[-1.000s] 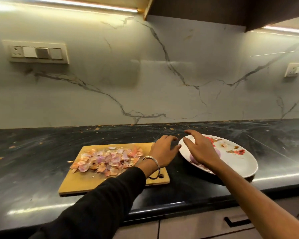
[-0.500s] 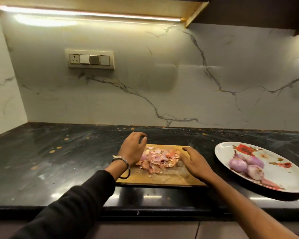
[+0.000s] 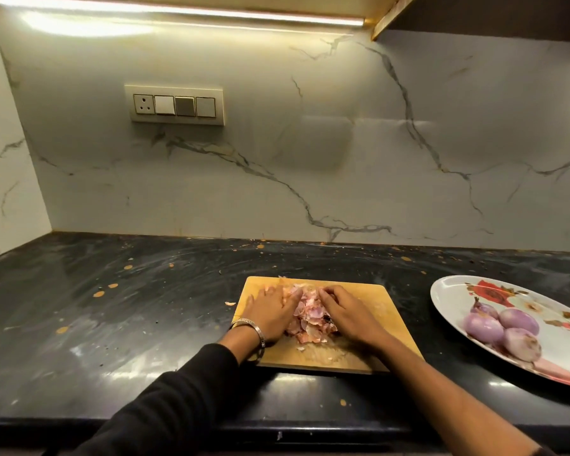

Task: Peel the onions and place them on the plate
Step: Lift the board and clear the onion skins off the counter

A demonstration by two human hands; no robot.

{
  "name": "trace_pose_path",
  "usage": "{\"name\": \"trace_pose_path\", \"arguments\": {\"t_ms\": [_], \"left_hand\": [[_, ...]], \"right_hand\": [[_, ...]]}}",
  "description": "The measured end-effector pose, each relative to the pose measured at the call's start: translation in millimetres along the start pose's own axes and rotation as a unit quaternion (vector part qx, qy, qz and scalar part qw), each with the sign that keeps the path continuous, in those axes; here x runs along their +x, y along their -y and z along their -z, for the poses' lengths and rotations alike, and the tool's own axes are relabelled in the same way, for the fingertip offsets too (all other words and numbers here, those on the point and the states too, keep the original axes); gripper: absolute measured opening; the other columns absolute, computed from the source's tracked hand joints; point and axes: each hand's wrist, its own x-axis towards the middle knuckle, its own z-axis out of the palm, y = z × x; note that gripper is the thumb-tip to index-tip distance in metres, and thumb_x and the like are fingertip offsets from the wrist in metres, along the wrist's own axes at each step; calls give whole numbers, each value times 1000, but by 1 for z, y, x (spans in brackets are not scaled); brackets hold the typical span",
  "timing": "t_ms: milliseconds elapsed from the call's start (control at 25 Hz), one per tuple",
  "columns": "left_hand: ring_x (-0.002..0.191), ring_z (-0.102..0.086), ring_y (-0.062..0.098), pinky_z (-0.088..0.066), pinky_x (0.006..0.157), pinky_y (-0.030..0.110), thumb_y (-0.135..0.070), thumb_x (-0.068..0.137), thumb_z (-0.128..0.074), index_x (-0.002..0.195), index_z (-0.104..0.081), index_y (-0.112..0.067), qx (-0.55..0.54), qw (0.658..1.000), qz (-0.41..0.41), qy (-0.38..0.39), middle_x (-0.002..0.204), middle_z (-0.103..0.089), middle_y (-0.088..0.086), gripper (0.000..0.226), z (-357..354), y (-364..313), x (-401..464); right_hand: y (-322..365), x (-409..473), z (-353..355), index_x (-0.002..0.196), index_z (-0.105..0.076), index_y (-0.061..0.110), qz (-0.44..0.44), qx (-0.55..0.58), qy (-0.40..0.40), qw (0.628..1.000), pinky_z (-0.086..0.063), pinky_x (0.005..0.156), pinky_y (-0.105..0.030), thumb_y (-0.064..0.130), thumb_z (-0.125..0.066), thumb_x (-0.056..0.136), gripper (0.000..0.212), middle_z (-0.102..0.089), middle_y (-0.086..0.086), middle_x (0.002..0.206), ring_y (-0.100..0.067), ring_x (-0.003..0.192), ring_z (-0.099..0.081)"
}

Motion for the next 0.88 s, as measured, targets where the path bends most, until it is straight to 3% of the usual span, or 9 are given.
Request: {"name": "trace_pose_path", "arguments": {"t_ms": [80,160,280,400,440,520,640,760,880], "left_hand": [[119,-55,23,-43,99,40,-63,98,-21,135,-50,-16,-154,988,-7,-19,129,-61,7,66,1,-4,9],[96,-59,16,-43,77,33,-60,99,-27,114,-58,-18,-213,973,-8,-92,108,-65,2,54,9,1,21],[120,-52,25,-40,97,39,-57,101,-24,120,-59,-17,-175,982,-15,-68,125,-60,4,57,18,11,39],[149,-20,33,-10,120,50,-56,102,-9,151,-33,-24,-52,997,-39,51,156,-36,4,64,11,4,48],[149,-19,31,-9,120,48,-56,102,-8,153,-29,-25,-63,993,-61,84,158,-33,5,64,8,-1,49],[140,-38,25,-25,116,41,-65,99,-14,147,-42,-22,-169,973,-85,132,151,-45,5,70,6,-9,47],[127,-51,16,-37,106,31,-61,99,-22,138,-54,-24,-254,954,-122,98,140,-55,-1,62,13,-4,49],[127,-48,13,-35,104,31,-58,101,-24,139,-53,-24,-246,963,-95,56,143,-53,-2,58,20,8,56],[127,-50,17,-36,105,32,-61,100,-26,139,-53,-21,-217,967,-86,105,142,-54,1,62,12,5,57]], "right_hand": [[-4,-6,5,134,-48,23,23,39,4,999,-48,90,-27,51,-39,103,43,-59,1,132,-9,111,-56],[-14,-10,12,136,-41,24,18,55,-10,998,-47,97,-32,52,-38,102,44,-54,0,138,-13,119,-54],[-27,-10,17,148,-28,23,-31,34,-16,999,-38,111,-37,55,-34,102,56,-42,-5,154,-22,135,-47],[-25,-3,9,153,-20,25,-42,2,-8,999,-35,115,-43,62,-31,100,66,-38,-8,157,-28,139,-43],[-21,-1,6,153,-19,27,-36,11,-4,999,-36,114,-44,63,-31,99,66,-38,-7,157,-27,139,-43],[-15,2,5,153,-18,28,-24,40,3,999,-38,113,-43,65,-31,98,67,-40,-7,156,-25,137,-46],[-16,-10,10,153,-19,25,-8,26,-14,1000,-37,113,-38,67,-30,95,72,-38,-6,158,-23,138,-45],[-19,-33,12,151,-24,25,7,-14,-26,1000,-36,108,-33,71,-28,92,76,-38,-2,157,-20,137,-44],[-20,-50,-1,155,-21,24,23,-80,-13,996,-29,119,-38,69,-26,96,74,-32,0,160,-18,145,-33]]}}
